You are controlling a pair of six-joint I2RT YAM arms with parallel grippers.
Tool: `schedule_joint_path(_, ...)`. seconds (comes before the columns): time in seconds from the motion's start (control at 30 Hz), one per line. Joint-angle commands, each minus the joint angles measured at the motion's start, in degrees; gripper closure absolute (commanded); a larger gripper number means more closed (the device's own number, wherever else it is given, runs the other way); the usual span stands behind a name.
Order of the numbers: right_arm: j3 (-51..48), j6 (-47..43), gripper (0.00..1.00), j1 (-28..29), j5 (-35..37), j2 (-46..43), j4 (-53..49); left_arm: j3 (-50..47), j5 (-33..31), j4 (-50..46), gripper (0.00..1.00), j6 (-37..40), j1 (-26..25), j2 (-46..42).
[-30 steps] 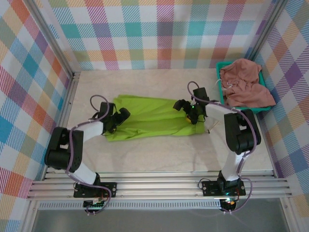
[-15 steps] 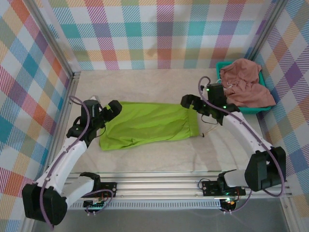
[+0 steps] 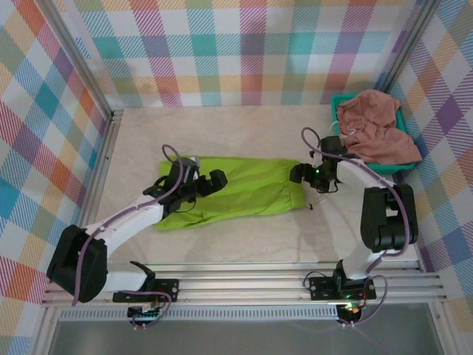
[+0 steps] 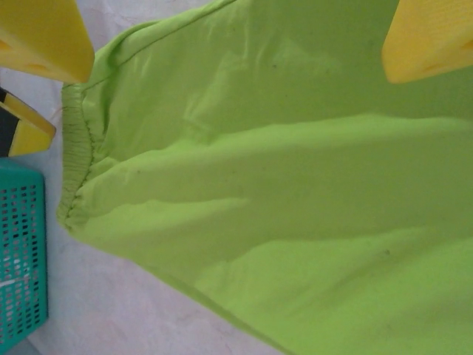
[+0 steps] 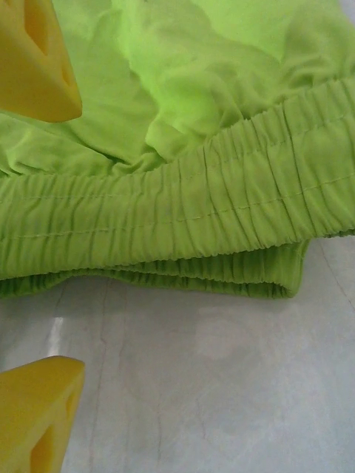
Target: Fold and stack the shorts
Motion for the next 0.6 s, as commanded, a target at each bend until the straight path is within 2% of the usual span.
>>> schedule_joint_path(0.0, 1.5, -0.6, 0.20, -0.1, -3.8, 1.6, 0.9, -2.4, -2.0, 4.7, 0.00, -1.2, -1.8, 2.6)
schedule_joint_path(0.33, 2.2, 1.7, 0.27, 0.1, -6.7, 6.1, 3.1, -6.5, -4.4, 9.6, 0.00, -2.3, -3.9, 9.5)
schedule_joint_path(0.57, 2.1, 3.1, 0.33, 2.5, -7.4, 6.6, 4.2, -7.5, -5.1, 11.1, 0.00, -2.4, -4.1, 13.1)
